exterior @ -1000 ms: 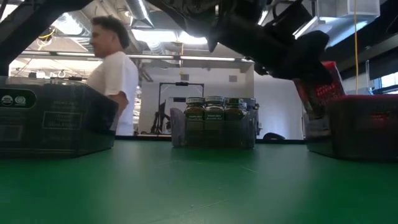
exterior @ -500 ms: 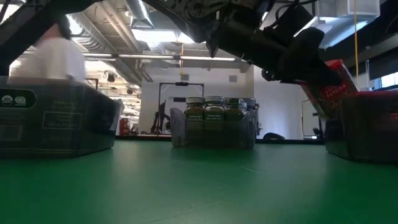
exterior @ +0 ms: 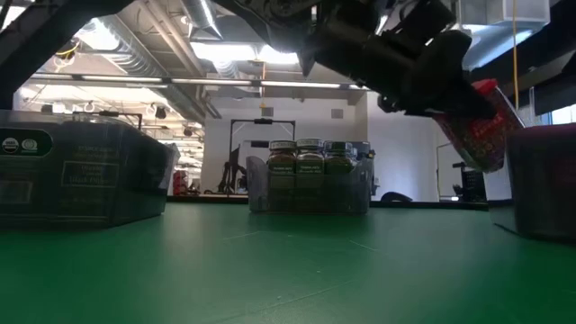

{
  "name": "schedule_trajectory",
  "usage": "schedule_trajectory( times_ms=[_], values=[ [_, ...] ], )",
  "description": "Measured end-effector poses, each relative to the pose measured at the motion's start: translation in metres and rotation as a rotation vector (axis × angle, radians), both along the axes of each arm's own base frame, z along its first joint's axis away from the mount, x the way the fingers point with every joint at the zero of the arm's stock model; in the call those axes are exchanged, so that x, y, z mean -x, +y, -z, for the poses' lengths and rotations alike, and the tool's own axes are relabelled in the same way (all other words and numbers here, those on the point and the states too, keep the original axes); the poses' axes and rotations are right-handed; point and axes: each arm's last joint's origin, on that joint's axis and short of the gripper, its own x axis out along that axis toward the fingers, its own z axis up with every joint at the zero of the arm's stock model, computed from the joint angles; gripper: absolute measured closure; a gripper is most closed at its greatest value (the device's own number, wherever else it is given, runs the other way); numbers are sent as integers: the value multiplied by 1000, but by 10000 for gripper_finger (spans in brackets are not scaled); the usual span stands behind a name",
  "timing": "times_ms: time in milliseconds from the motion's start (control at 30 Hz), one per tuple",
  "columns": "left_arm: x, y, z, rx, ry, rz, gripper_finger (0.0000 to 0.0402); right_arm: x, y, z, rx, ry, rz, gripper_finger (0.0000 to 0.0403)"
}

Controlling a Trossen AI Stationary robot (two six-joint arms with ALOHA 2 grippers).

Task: Sort spices by type
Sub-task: Put the red seasoning can into the right black bin

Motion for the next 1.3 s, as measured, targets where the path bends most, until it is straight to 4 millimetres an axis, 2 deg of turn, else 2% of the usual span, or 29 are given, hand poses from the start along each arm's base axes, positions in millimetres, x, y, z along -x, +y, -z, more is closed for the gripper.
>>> schedule_trajectory(
  times_ms=[267, 433, 533, 633, 800, 900, 1133, 1300],
  values=[
    [11, -9, -28, -8, 14, 6, 185, 1, 0, 0, 11, 24, -16, 114],
    [19, -18, -30, -21, 105, 10, 185, -2, 4, 1, 22, 31, -80, 128],
    [25, -25, -27, -15, 172, 9, 185, -2, 4, 1, 35, 45, -96, 173],
    [27, -33, -25, 2, 204, 12, 185, -1, 4, 5, 54, 75, -99, 238],
    [29, -47, -30, -15, 176, 38, 185, -1, -4, 23, 47, 176, -64, 350],
    [30, -52, -29, -50, 184, 4, 185, -4, -11, 32, 20, 252, -9, 393],
    [37, -54, -22, -69, 278, -43, 185, -17, -14, 45, -56, 300, -40, 372],
    [42, -57, -17, -82, 338, -85, 185, -18, -13, 46, -67, 300, -46, 381]
  ],
)
